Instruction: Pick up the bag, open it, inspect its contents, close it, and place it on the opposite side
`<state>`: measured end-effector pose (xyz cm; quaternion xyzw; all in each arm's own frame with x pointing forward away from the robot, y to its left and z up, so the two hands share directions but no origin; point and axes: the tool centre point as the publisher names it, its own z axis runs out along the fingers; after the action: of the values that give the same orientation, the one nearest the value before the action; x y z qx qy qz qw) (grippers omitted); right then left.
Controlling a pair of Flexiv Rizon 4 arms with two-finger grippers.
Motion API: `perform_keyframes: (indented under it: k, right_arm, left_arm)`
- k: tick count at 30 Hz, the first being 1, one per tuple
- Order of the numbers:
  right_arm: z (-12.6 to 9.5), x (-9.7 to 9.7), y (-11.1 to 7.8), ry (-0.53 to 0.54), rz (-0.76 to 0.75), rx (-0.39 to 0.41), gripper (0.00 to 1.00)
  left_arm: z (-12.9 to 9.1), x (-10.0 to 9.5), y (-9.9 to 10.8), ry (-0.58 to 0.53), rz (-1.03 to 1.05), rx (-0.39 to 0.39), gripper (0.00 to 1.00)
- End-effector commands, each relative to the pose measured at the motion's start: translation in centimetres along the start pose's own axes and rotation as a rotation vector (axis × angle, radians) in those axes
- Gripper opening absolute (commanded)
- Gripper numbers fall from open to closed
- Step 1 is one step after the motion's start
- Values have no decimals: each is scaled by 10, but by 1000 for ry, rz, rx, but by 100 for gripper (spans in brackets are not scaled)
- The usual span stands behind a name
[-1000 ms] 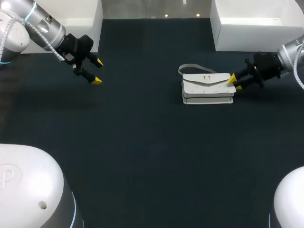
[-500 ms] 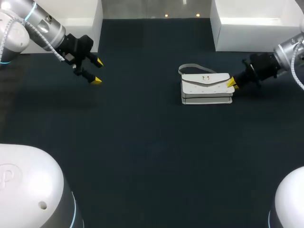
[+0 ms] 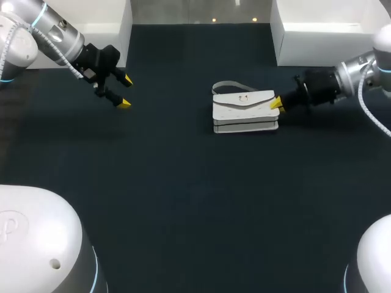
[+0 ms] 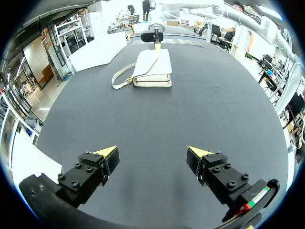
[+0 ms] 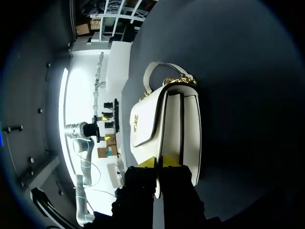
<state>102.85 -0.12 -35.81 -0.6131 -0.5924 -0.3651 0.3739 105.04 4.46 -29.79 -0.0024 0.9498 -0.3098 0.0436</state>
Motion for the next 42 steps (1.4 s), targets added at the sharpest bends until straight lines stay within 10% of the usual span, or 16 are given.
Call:
perform_keyframes:
  k: [1, 14, 42]
  right_arm:
    - [16, 5, -7, -22, 11, -39, 0]
    - [16, 5, -7, -22, 11, -39, 0]
    - [112, 46, 10, 72, -96, 52, 0]
  left_arm:
    - [1, 0, 1, -2, 1, 3, 100]
    - [1, 0, 1, -2, 1, 3, 100]
    - [1, 0, 1, -2, 1, 3, 100]
